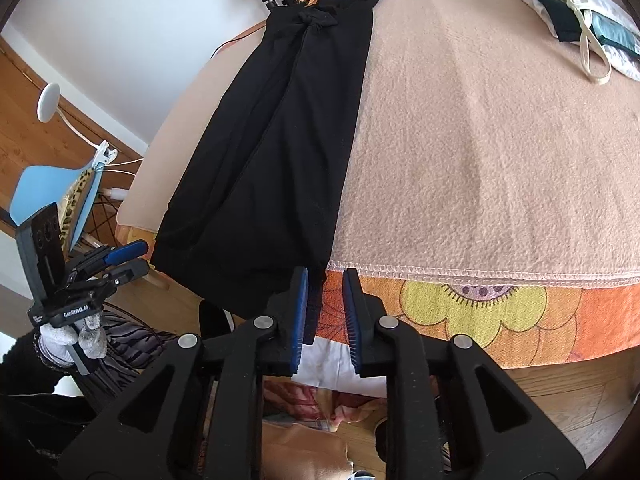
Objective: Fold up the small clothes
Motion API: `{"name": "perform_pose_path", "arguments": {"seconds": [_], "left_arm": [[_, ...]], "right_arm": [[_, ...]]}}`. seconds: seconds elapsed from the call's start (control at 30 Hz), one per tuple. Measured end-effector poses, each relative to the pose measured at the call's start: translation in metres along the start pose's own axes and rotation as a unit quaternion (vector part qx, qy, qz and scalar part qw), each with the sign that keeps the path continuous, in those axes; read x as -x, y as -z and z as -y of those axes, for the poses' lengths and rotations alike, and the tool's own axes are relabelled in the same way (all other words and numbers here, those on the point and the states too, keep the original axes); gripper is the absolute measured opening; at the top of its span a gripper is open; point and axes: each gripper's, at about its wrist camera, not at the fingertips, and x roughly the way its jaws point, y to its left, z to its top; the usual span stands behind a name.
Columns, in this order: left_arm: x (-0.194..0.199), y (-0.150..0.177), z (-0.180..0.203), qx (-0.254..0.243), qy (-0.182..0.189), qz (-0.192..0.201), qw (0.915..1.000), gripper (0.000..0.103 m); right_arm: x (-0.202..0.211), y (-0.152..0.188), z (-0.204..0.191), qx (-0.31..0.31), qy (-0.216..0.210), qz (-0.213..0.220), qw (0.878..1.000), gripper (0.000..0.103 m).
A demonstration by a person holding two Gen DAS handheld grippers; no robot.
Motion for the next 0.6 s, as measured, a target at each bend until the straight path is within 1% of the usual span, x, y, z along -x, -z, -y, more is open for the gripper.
{"name": "perform_pose_path", "arguments": {"seconds": [0.03,0.1,0.23,0.27,0.3,0.33,0.37,0.4,0.43,0.47,0.5,0.53,0.6], "left_arm": [[-0.002,-0.001,-0.005,0.017,0.010,-0.003,0.9998,0.044],[-0.006,-0.001,-0.006,0.028,0.020,-0.004,0.9994,0.044],[-0.016,0.000,0.006,0.010,0.031,-0.012,0.9994,0.044],[-0.016,0.000,0.009,0.003,0.030,-0.005,0.9995,0.042],[-0.018,-0.001,0.010,0.000,0.035,-0.010,0.9993,0.041],[-0.017,-0.002,0.011,0.001,0.034,-0.006,0.9994,0.040],[-0.018,-0.004,0.010,0.005,0.036,-0.006,0.9993,0.037],[-0.019,-0.004,0.010,0.006,0.036,-0.005,0.9993,0.020],[-0.019,-0.005,0.011,0.000,0.029,0.000,0.9996,0.007],[-0.018,-0.005,0.012,-0.007,0.027,0.006,0.9996,0.007],[-0.016,-0.004,0.013,-0.012,0.026,0.012,0.9995,0.004],[-0.013,-0.003,0.014,-0.014,0.025,0.020,0.9994,0.004],[-0.005,-0.003,0.012,-0.010,0.030,0.028,0.9991,0.003]], "right_arm": [[-0.002,0.000,-0.002,-0.001,-0.005,-0.003,1.000,0.019],[-0.005,0.002,-0.006,0.004,-0.013,-0.009,1.000,0.019],[-0.012,0.006,-0.010,0.011,-0.012,-0.018,1.000,0.019],[-0.013,0.007,-0.010,0.011,-0.011,-0.020,1.000,0.019],[-0.013,0.007,-0.010,0.012,-0.011,-0.018,1.000,0.019],[-0.013,0.007,-0.009,0.012,-0.012,-0.018,1.000,0.019],[-0.014,0.007,-0.009,0.011,-0.014,-0.017,1.000,0.019],[-0.014,0.007,-0.009,0.010,-0.016,-0.017,1.000,0.019],[-0.015,0.006,-0.009,0.008,-0.019,-0.016,1.000,0.019],[-0.015,0.005,-0.006,0.003,-0.027,-0.017,0.999,0.017],[-0.016,0.005,-0.006,-0.003,-0.034,-0.017,0.999,0.013],[-0.017,0.005,-0.005,-0.007,-0.040,-0.019,0.999,0.008],[-0.014,0.004,-0.006,-0.011,-0.041,-0.015,0.999,0.007]]}}
